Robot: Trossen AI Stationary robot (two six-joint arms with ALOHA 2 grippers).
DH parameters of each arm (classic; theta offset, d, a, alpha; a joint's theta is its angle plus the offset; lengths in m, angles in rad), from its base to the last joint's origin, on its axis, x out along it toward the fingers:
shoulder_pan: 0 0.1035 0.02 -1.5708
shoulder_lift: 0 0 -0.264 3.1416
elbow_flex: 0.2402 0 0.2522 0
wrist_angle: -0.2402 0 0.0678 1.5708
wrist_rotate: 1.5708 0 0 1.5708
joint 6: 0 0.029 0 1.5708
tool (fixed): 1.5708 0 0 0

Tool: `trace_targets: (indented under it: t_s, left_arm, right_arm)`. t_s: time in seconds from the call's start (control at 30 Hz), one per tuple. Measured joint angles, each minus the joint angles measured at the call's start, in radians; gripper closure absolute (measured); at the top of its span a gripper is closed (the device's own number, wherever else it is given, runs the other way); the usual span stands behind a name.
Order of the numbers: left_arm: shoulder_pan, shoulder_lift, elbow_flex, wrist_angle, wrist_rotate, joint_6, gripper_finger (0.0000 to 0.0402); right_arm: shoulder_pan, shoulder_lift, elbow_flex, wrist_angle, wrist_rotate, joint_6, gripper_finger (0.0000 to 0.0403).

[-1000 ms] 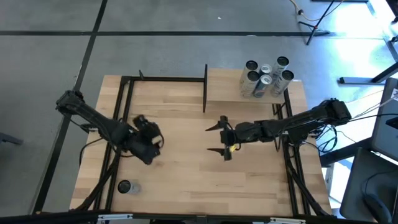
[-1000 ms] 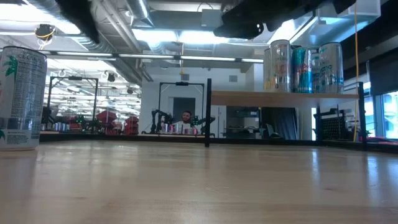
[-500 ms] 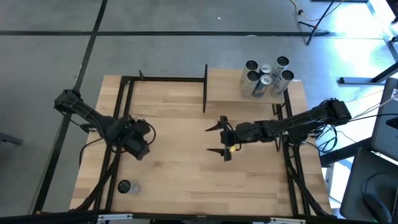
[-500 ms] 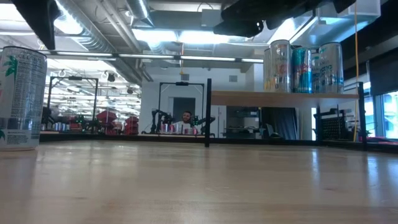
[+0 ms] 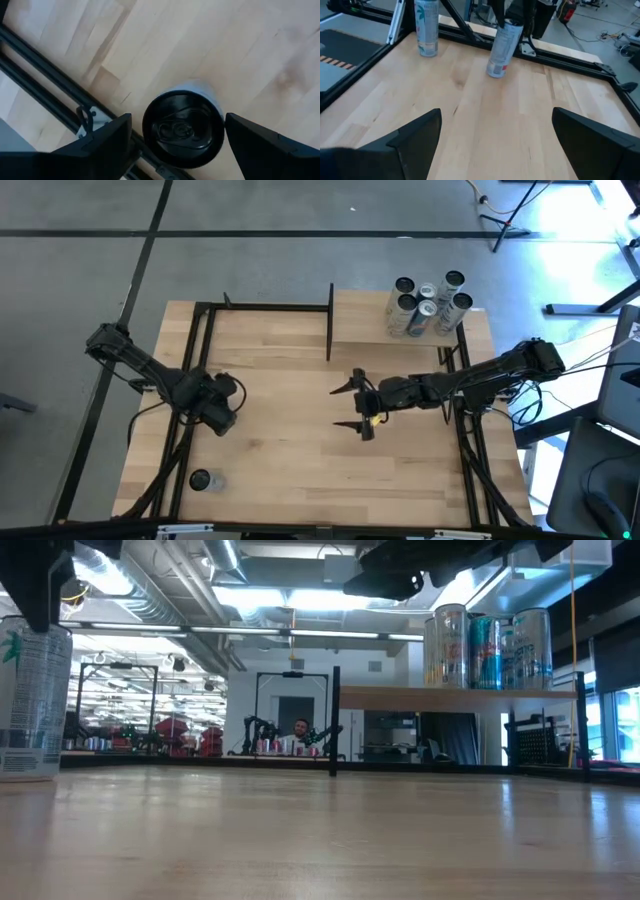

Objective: Place canned beverage on shelf
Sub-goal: Put the white and pink soda can on the shelf

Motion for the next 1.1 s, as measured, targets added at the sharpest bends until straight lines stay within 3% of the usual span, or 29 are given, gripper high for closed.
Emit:
trace_targets:
  t_s: [0.43,0.73,1.1]
  left_arm:
    - [0.001,-0.003,-0.059,0.038,0.036,0.003,0.0095]
    - [0.030,-0.003,-0.140,0.162,0.111,0.041,0.0097]
    - [0.052,-0.004,-0.141,0.331,0.120,0.132,0.0179]
  right_arm:
    - [0.000,0.000,0.000,0.018,-0.001,-0.001,0.0040]
    - [0.000,0.000,0.000,0.021,-0.001,-0.004,0.0040]
    - [0.000,0.000,0.000,0.007,0.025,-0.020,0.0040]
